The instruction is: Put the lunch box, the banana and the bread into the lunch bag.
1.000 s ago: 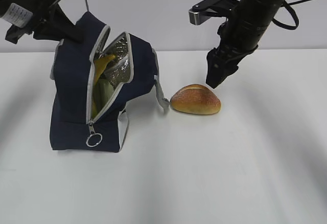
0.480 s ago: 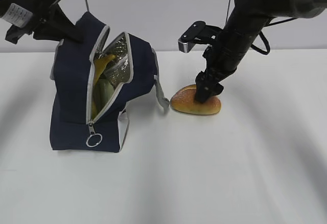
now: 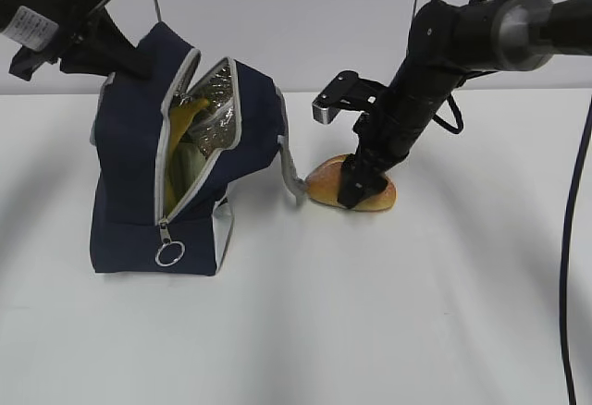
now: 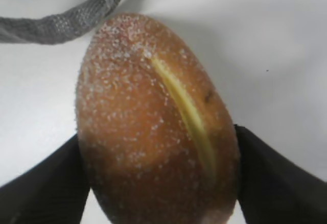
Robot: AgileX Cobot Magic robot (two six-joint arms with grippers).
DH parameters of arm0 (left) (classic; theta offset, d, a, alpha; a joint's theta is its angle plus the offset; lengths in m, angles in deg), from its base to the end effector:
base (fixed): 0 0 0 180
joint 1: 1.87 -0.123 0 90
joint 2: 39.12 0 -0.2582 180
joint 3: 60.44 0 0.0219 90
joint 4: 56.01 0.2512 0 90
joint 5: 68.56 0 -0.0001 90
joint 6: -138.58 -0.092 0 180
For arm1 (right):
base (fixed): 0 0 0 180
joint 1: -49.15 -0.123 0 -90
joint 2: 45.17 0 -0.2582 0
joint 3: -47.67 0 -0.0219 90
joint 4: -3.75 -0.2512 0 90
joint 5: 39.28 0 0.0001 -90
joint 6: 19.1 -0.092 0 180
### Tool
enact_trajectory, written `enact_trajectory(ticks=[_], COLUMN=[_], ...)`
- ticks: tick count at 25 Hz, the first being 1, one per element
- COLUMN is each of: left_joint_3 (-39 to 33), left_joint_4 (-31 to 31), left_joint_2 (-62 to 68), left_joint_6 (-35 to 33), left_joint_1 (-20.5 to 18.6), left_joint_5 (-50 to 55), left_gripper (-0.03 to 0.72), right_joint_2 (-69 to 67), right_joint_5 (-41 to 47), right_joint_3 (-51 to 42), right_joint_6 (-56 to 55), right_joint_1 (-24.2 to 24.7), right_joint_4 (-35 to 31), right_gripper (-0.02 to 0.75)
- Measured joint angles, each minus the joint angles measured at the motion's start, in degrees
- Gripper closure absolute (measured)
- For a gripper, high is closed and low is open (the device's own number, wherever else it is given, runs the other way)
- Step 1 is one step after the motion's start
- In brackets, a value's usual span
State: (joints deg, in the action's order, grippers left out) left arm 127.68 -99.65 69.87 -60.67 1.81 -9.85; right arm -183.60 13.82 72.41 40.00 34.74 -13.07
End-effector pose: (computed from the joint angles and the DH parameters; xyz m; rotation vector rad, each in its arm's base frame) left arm 0.3667 -0.0780 0.2764 0.1407 2.5635 -0.8934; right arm 0.4346 0.1337 0.1267 -1.5168 2.3845 0.2109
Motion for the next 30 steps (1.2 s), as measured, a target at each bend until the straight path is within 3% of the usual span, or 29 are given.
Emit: enact_trajectory(ticks=[6,9,16,20,23,30], left_joint_3=[0.0,0.0,0.0,0.0,0.0,0.0], left_joint_4=[0.0,0.0,0.0,-0.4,-0.8,-1.5], left_joint_2=[0.0,0.0,0.0,0.0,0.0,0.0], left_joint_6=[0.0,0.0,0.0,0.0,0.0,0.0], left_joint_1=[0.0,0.0,0.0,0.0,0.0,0.0], left_joint_5=[0.1,0.1,-0.1,-0.8,-1.1,-1.6], left_gripper=[0.691,0.691,0.691,0.691,0.691,0.691], right_joint_2=[0.0,0.5,6.8,13.1,17.9,21.3], right_joint_5=[1.1,3.0,7.3,9.4,9.6,11.7], right_joint_3=[0.1,0.1,0.1,0.1,0.1,0.1], right_joint_6=[0.1,-0.5,-8.6,-13.1,-15.7,-16.6], right_joint_1=[0.0,0.0,0.0,0.0,0.0,-0.5], right_joint_4=[-0.7,0.8,11.1,11.7,6.1,-17.1], right_gripper=[0.287,0.302,0.311,0.311,0.311,0.311])
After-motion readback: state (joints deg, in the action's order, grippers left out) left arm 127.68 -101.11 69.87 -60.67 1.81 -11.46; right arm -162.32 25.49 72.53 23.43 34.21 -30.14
